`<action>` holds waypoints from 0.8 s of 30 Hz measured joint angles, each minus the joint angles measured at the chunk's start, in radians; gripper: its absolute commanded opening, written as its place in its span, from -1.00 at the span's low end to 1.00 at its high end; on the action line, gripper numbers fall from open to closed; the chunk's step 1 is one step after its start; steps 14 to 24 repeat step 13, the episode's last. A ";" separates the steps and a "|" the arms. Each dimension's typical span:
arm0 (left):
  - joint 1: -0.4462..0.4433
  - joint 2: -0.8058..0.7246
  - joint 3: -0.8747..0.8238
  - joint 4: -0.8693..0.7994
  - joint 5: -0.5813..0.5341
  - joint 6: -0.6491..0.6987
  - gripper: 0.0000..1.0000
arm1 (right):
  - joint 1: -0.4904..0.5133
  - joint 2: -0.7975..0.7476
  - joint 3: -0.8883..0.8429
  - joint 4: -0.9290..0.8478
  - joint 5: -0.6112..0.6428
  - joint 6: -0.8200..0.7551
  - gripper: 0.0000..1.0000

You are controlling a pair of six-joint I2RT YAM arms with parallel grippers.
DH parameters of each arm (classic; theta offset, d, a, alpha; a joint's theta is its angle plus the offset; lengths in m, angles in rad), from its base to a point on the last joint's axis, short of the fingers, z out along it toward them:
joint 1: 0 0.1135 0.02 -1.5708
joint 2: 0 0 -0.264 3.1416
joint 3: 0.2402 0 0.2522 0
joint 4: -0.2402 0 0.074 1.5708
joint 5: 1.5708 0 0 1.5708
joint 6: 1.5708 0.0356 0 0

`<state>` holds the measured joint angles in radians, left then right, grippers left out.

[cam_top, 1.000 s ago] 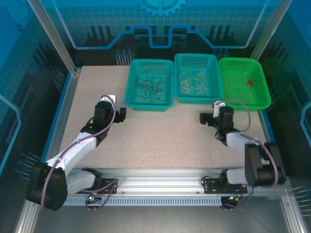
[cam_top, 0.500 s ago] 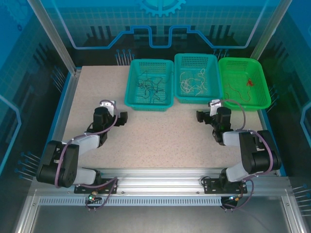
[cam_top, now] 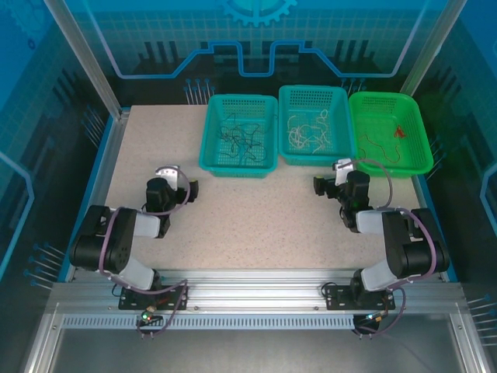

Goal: Untangle the cables

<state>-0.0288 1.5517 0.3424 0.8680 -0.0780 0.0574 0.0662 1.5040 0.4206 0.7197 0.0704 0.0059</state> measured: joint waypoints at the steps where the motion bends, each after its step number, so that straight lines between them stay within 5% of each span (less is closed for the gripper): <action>1: 0.002 0.000 -0.002 0.008 0.008 -0.003 0.98 | 0.000 0.000 0.000 0.000 0.000 0.000 1.00; 24: 0.002 0.000 0.027 0.035 0.003 -0.026 0.98 | -0.002 0.000 0.000 0.000 -0.004 -0.001 1.00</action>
